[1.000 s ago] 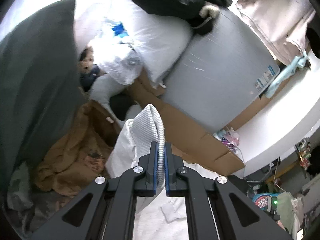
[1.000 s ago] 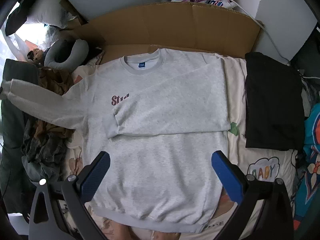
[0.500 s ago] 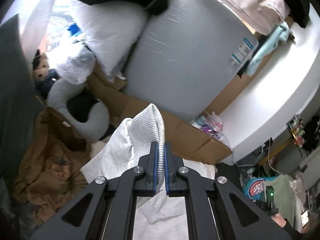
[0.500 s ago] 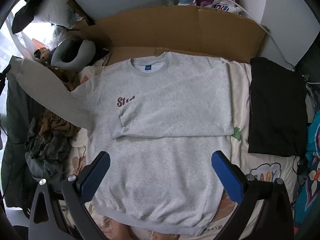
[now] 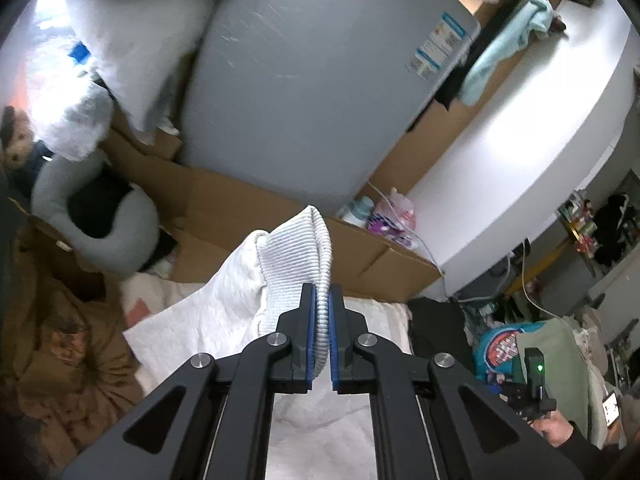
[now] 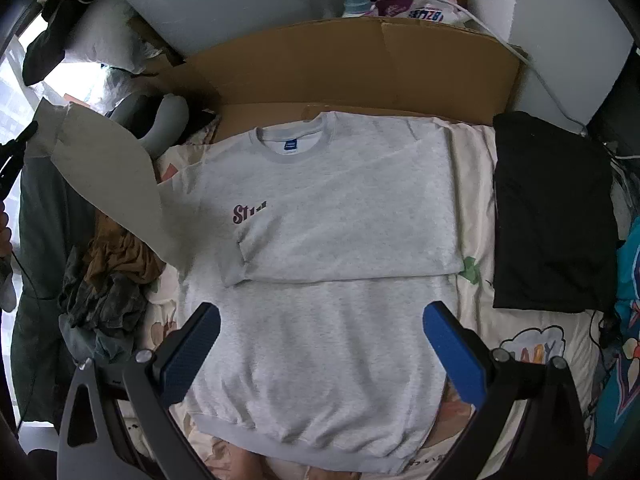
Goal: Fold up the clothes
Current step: 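Lift the grey sleeve up by its cuff with the left tool, then carry the sleeve across the sweatshirt front with the left tool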
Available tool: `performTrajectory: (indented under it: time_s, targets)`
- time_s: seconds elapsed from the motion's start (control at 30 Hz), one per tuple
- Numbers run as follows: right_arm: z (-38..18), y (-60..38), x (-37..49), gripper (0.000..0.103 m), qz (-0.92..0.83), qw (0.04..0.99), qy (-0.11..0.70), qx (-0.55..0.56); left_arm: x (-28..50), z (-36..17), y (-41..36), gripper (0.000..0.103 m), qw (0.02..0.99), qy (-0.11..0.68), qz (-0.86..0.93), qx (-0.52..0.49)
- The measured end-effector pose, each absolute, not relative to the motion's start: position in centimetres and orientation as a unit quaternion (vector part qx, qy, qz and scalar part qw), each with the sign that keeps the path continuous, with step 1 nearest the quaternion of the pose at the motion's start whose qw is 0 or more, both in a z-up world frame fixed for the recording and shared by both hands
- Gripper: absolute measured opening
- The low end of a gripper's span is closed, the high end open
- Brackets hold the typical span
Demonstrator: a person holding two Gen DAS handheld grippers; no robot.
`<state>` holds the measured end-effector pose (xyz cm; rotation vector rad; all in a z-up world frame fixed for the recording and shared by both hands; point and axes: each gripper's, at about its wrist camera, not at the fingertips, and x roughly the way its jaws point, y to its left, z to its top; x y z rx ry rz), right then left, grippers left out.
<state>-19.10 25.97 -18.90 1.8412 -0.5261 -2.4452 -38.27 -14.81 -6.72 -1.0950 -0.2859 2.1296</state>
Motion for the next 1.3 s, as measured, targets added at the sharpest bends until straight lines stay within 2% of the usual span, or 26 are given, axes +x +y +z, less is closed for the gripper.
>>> performTrajectory:
  time_s: [0.8, 1.3]
  targets:
    - [-20.2, 27.8, -19.2, 0.102, -0.772, 0.005, -0.179, 0.61, -34.6, -14.2, -2.3, 0.005, 0.437, -0.064, 0.758, -0.48]
    - [-20.8, 29.1, -19.2, 0.102, -0.768, -0.008, -0.187, 0.613, -32.9, -14.5, 2.0, 0.005, 0.475, -0.007, 0.725, -0.499]
